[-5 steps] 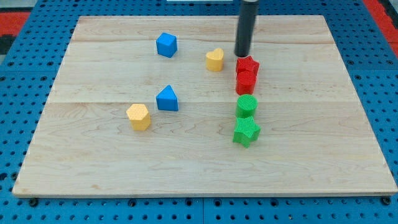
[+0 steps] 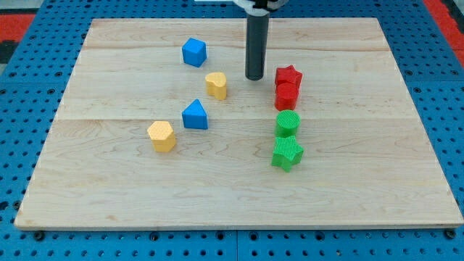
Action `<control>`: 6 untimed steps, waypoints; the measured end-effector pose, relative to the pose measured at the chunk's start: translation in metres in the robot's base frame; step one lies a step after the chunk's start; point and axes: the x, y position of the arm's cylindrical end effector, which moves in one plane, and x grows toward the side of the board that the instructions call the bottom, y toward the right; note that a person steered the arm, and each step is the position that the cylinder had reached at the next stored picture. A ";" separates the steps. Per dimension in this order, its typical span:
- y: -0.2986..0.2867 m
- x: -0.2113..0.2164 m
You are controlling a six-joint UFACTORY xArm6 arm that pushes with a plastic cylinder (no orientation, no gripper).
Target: Push the yellow heart a bit left
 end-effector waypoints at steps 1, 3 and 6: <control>-0.041 0.012; -0.035 0.037; -0.017 -0.042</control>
